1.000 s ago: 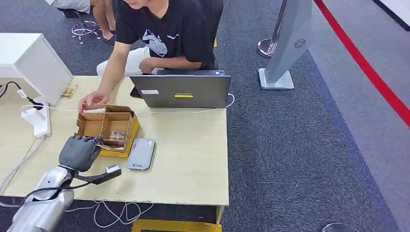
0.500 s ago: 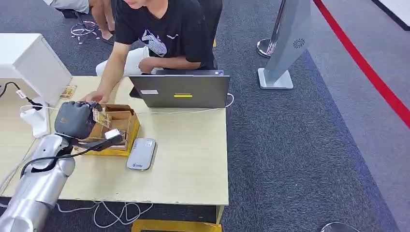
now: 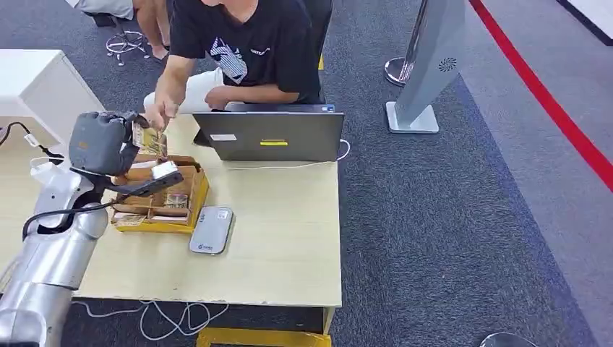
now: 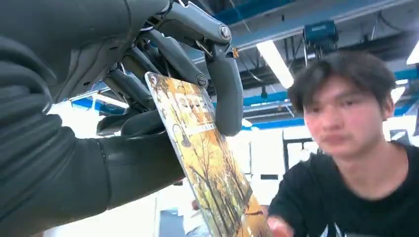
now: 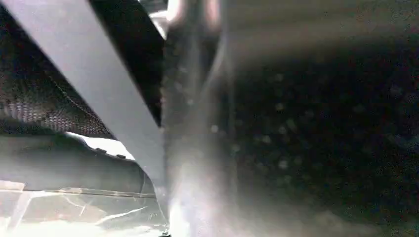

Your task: Pass the card to the sensor for recognition and then transmit it.

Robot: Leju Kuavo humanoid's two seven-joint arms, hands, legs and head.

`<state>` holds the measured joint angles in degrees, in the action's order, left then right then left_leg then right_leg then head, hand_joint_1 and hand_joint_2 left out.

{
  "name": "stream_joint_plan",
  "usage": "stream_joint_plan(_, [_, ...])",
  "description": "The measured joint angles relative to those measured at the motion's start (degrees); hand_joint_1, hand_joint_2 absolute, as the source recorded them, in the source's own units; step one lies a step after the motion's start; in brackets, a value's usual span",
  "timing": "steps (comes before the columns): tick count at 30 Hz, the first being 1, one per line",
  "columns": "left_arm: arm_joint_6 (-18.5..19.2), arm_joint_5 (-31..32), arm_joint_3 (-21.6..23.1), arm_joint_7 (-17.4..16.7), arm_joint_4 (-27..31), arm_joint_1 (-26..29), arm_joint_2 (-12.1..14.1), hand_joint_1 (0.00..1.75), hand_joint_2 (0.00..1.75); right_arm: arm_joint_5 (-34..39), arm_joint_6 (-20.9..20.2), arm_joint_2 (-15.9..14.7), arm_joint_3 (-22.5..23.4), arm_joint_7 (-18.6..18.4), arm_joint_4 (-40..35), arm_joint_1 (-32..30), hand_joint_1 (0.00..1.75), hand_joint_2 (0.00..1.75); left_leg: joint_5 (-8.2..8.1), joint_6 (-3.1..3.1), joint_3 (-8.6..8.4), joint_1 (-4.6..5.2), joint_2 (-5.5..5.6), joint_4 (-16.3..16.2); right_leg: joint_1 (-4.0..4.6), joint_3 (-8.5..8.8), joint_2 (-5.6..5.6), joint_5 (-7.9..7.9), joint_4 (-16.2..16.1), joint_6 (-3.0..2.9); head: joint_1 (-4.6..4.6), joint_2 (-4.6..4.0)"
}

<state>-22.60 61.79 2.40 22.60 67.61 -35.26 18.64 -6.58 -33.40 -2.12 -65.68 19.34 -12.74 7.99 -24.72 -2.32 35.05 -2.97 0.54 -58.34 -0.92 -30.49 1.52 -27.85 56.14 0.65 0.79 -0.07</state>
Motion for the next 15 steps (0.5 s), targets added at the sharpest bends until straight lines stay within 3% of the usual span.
stream_joint_plan(15, [0.63,0.41,0.0,-0.06,0.3,-1.18,-0.66,1.75,1.75,-0.02,-0.63,0.22,0.0,-0.33,0.07,0.18,0.0,1.75,0.0,0.0,0.01,0.0,0.0,0.0,0.0,-0.03,0.0,-0.01,0.0,0.0,0.0,0.0])
